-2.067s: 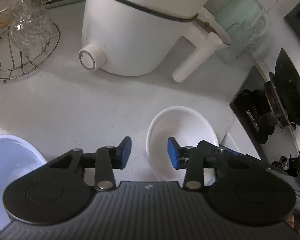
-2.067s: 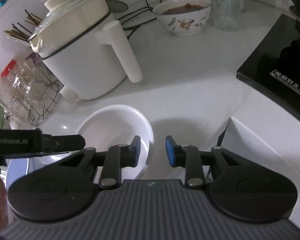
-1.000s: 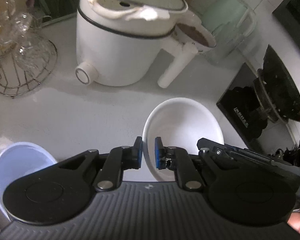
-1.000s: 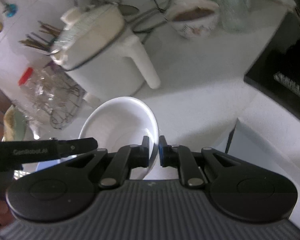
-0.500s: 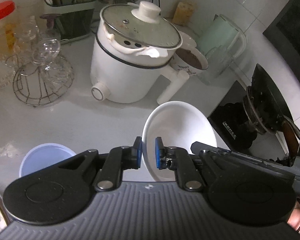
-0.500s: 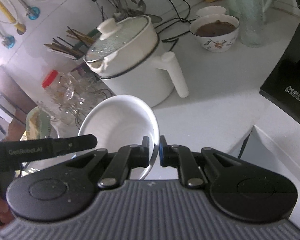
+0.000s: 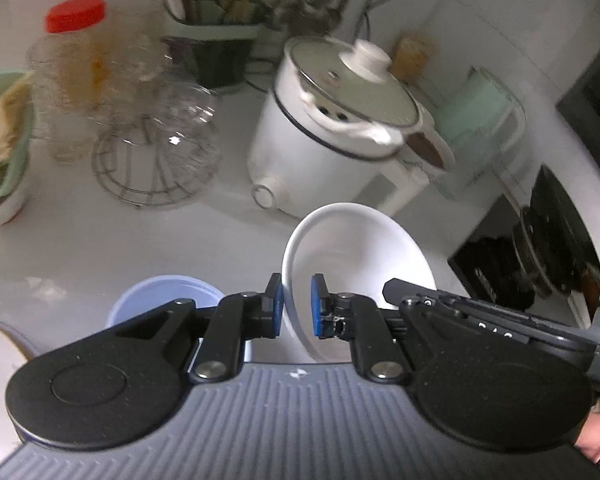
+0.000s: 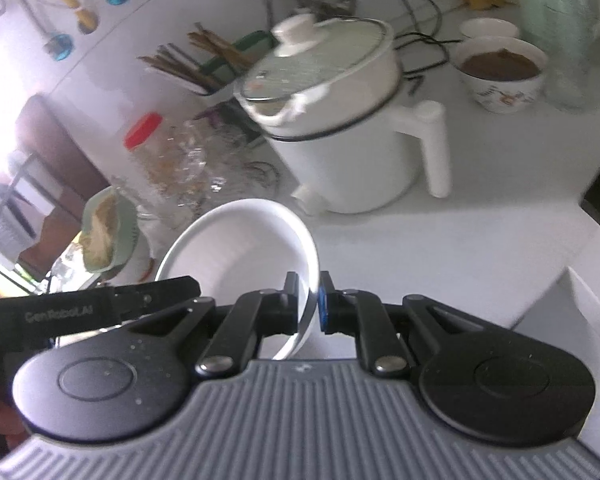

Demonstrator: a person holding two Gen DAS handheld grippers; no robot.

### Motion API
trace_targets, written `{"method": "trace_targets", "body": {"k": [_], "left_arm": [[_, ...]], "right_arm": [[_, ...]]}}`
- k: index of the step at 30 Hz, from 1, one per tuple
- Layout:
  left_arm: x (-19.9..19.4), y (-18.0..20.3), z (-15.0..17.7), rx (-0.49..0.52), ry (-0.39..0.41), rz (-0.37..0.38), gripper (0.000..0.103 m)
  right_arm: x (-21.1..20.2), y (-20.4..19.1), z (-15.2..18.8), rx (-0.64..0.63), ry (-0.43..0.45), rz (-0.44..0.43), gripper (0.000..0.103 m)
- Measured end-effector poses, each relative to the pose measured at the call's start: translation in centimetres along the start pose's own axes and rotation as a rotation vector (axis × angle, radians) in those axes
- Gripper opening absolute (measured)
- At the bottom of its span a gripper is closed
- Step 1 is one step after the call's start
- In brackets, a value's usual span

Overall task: Organize plates and bowls
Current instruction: 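Lift the white bowl with the left gripper and carry it toward the blue bowls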

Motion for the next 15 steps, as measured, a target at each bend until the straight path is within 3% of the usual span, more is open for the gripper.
{"method": "trace_targets", "body": {"k": [8,15], "left_arm": [[-3.7,-3.8,-0.6,-0.061,0.107,-0.075,0.015],[-5.6,-8.5,0.6,-0.190,0.176,-0.113,0.015]], "right_arm": [[1.5,-4.9,-0.4,-0.072,-0.009,-0.089,0.012],[3.8,-8.7,0.0,-0.161,-0.045,-0.160,0.012]]}}
Point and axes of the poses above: each gripper's, at about its wrist camera, not at the fingertips, and x roughly the way its jaws point, y to its right, z to its underside, the point moved 10 cm from there along x, roughly the way its jaws point, and after that the axes turned 3 degrees about z, right-handed, at the moved point
